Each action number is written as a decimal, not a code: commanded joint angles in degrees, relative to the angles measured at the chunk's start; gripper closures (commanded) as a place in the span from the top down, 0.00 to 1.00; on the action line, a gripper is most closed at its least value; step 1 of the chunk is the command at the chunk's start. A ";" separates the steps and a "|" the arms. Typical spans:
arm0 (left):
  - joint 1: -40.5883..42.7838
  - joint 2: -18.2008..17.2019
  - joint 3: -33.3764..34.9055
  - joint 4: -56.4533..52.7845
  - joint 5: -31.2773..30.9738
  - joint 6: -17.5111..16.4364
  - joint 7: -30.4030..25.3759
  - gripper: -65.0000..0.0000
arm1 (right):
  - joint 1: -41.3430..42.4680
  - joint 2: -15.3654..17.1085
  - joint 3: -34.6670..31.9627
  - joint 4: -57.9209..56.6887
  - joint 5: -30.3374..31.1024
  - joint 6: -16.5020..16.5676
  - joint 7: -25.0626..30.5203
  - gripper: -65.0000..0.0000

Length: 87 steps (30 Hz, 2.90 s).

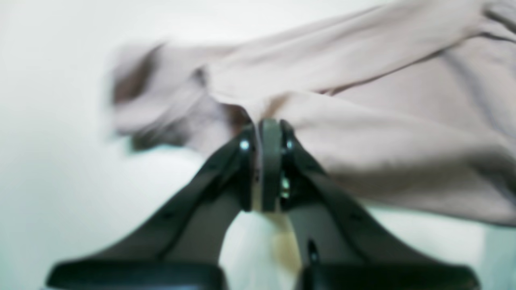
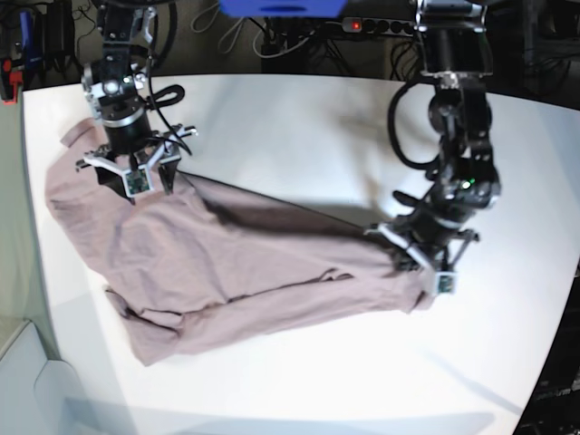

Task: Layout the t-shirt on the table in an organized manner, then fold the t-shirt properly
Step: 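Pull the held shirt edges apart with both grippers to spread the shirt, then release the shirt and reposition both grippers onto the shirt corners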

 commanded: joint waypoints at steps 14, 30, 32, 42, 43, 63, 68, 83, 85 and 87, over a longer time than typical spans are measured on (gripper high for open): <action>15.27 -1.26 -17.59 18.48 -0.97 -19.18 21.05 0.00 | 2.05 0.27 -0.28 1.12 0.35 -0.14 1.35 0.55; 21.07 -1.53 -22.95 8.02 -0.71 -26.31 17.00 0.00 | 3.19 1.15 0.16 1.12 0.35 -0.14 1.26 0.55; 21.16 -1.53 -24.45 6.97 -0.80 -26.31 16.30 0.01 | 3.19 1.59 0.16 1.03 0.35 -0.14 1.17 0.55; 20.81 -3.73 -25.59 6.88 -0.97 -26.48 16.56 0.17 | 2.66 1.59 0.25 1.12 0.35 -0.14 1.17 0.55; 20.81 -3.81 -25.77 6.97 -0.97 -26.48 16.56 0.24 | 2.66 1.59 0.25 1.12 0.35 -0.14 1.17 0.55; 8.15 -0.91 -26.03 8.99 -5.28 -26.53 17.71 0.40 | 4.33 2.73 1.74 1.64 0.53 2.67 1.08 0.55; 1.11 2.96 -19.35 -1.56 1.40 -26.53 17.53 0.01 | 5.74 2.29 1.83 1.73 0.53 5.31 -0.15 0.55; 0.32 -3.55 -18.29 -22.31 9.57 -26.53 5.57 0.00 | 20.95 4.05 1.65 -11.28 0.35 5.40 -6.92 0.54; 0.32 -5.40 -18.29 -22.57 7.99 -26.53 5.49 0.00 | 22.62 4.05 1.65 -14.53 0.35 5.40 -6.83 0.54; 0.32 -6.80 -18.29 -22.57 7.20 -26.53 5.49 0.00 | 22.88 4.05 1.65 -15.85 0.35 5.40 -6.83 0.54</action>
